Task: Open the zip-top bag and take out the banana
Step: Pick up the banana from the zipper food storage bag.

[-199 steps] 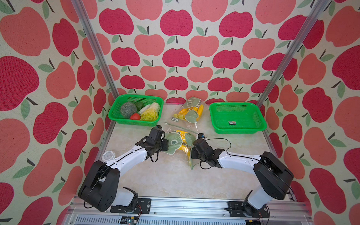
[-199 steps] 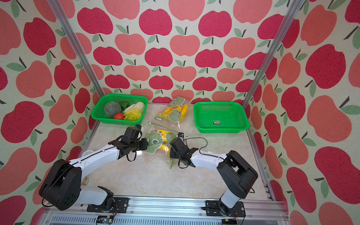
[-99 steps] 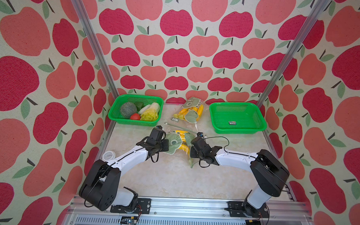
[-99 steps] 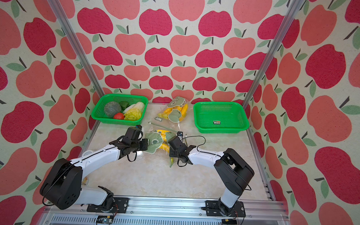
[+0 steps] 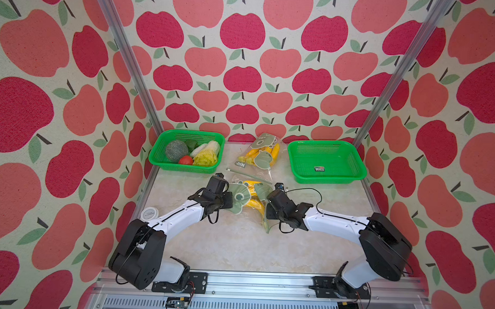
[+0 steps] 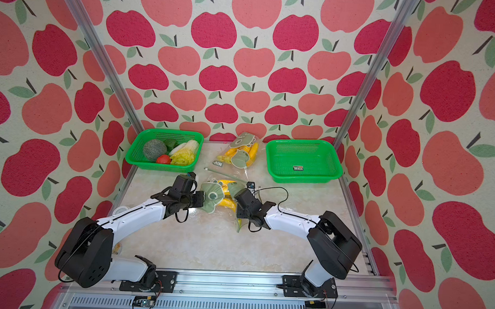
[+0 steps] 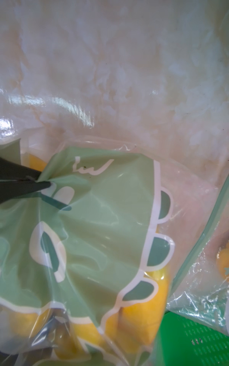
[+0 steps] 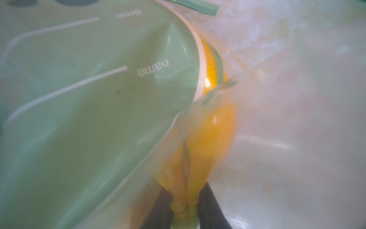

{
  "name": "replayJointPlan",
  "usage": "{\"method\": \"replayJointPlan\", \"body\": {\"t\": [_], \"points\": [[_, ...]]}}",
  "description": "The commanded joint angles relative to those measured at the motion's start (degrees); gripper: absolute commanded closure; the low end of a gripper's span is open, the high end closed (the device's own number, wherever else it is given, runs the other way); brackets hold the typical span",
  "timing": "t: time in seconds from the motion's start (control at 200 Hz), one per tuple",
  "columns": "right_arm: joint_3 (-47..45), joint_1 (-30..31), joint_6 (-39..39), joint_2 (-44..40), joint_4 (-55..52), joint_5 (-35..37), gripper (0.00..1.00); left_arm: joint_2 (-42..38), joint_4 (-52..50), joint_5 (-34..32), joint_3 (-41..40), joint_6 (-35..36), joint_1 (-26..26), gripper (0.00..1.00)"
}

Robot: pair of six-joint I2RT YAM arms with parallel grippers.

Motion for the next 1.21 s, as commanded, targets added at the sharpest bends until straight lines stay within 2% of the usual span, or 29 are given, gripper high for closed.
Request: {"method": "replayJointPlan", "body": {"t": [0.0,0.33,0.505,0.64,0.76,0.83,1.201], "points": [[-0.9,0.3,-1.2,-2.6,-2.9,2.6,0.82,-0.3,-2.6,-3.6,-0.4,-0.1,1.1,1.00],[-1.8,0.6,-0.2,-5.9,-6.7,5.0,0.81,-2.4,-5.1,-7.5,-0.5,-2.2,2.3,1.00],[-0.5,1.4,-1.0,-3.8,-6.2,4.4,0.76,-2.6,-3.0,-4.4,-0.9,-2.3,1.9,1.00],[-1.5,-0.9,-0.8,-2.6,-3.9,-0.6,0.66,-2.5,-2.1,-3.3,-0.7,-2.2,0.4,1.00],[-5.2,-1.6,-3.1,-5.7,2.3,-7.1,0.51,-2.2,-2.7,-4.0,-0.2,-2.5,-0.7,1.00],[-7.2,-1.3,-3.8,-8.1,4.2,-9.0,0.47,-2.1,-2.8,-4.5,-0.3,-2.7,-0.8,1.00],[-13.2,1.6,-9.2,-13.9,9.5,-14.1,0.48,-0.9,-2.6,-5.1,0.2,-3.7,-2.2,1.00]]}}
